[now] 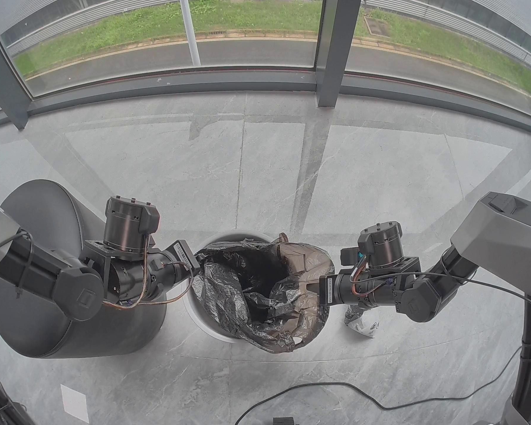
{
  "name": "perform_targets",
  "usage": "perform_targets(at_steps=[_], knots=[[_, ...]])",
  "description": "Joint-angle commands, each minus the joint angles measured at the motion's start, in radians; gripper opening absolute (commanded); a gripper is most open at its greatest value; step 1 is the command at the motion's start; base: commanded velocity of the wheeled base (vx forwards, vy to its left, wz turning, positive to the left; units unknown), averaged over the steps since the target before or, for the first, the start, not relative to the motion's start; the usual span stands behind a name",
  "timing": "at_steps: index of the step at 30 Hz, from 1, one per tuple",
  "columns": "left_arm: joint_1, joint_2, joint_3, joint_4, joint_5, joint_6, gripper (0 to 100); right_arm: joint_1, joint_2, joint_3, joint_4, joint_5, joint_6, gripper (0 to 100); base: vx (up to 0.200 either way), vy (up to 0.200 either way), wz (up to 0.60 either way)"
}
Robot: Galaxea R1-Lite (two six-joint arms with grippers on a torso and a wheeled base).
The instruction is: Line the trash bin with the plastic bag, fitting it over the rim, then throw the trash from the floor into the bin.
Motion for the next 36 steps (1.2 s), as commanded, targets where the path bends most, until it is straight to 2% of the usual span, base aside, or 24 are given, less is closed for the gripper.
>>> perform_targets(at_steps=[1,3,10,16,19,30,35,36], knots=[[-0.023,-0.055,-0.004,-0.001,-0.001,0.001,0,0.000,0.006,-0.003,-0.003,0.000,-0.001,0,0.000,0.000,0.00],[-0.031,-0.058,0.001,-0.001,-0.006,0.001,0,0.000,0.006,-0.003,-0.003,0.000,-0.001,0,0.000,0.000,0.00],[-0.080,-0.017,0.004,0.003,-0.104,0.004,0,-0.004,0.016,-0.020,-0.003,0.000,-0.001,0,0.000,0.000,0.00],[-0.081,0.058,-0.009,-0.004,-0.107,0.009,0,-0.004,0.015,-0.022,-0.006,0.000,0.001,0,0.000,0.000,0.00],[-0.080,0.150,-0.056,-0.008,-0.098,0.047,0,-0.004,0.019,-0.012,-0.052,0.000,0.002,0,0.000,0.000,0.00],[-0.073,0.245,-0.205,0.003,-0.075,0.047,0,-0.003,0.021,-0.011,-0.058,0.000,0.006,0,0.000,0.000,0.00],[-0.070,0.298,-0.249,0.003,-0.032,0.047,0,-0.001,0.023,-0.005,-0.060,-0.002,0.001,0,0.000,0.000,0.00],[-0.067,0.321,-0.276,0.006,0.000,0.047,0,-0.001,0.021,-0.005,-0.060,0.000,0.001,0,0.000,0.000,0.00]])
